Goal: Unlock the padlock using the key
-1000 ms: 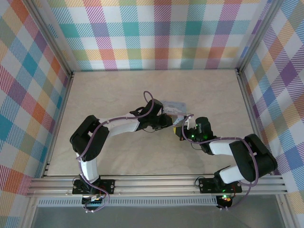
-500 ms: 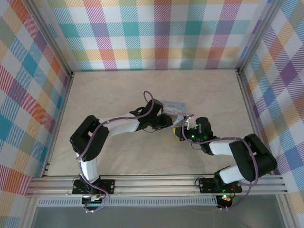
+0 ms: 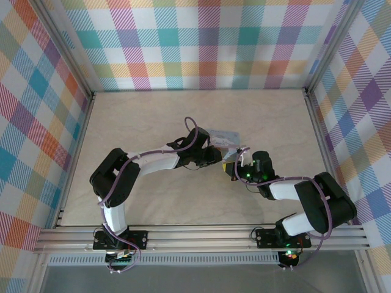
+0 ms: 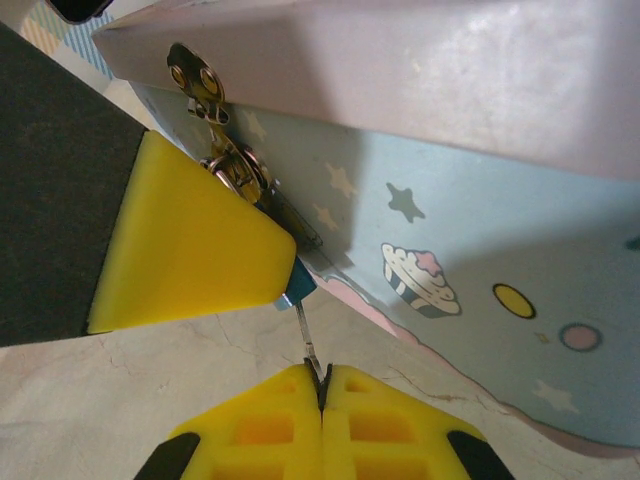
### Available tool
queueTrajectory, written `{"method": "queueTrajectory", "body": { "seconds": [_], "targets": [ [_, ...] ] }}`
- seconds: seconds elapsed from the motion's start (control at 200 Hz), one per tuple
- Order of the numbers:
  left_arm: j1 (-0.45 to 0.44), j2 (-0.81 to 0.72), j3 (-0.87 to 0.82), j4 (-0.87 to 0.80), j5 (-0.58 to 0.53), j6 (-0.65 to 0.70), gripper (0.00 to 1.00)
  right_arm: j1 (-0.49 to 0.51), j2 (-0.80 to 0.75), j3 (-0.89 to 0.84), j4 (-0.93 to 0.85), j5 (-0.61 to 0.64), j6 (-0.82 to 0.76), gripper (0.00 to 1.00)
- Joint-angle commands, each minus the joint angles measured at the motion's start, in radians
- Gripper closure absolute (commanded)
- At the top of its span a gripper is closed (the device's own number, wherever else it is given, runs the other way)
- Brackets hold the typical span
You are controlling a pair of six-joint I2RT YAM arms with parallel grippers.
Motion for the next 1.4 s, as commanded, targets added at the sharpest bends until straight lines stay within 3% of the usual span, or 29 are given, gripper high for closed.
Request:
{"method": "queueTrajectory", "body": {
  "seconds": [0.0, 0.46, 1.395],
  "targets": [
    [-0.015, -0.052, 0.046, 0.037, 0.014, -0.008, 0.93, -0.006, -0.006, -0.001, 0.069, -0.026, -0.001, 1.00],
    [-0.015, -0.056, 0.059, 0.023, 0.033, -0.010, 0.94, -0.006, 0.085, 0.016, 0.198, -0.051, -0.009, 1.00],
    [-0.016, -0.058, 0.060, 0.018, 0.056, -0.008, 0.94, -0.066, 0.159, 0.067, 0.218, -0.146, -0.047, 0.99]
  ]
}}
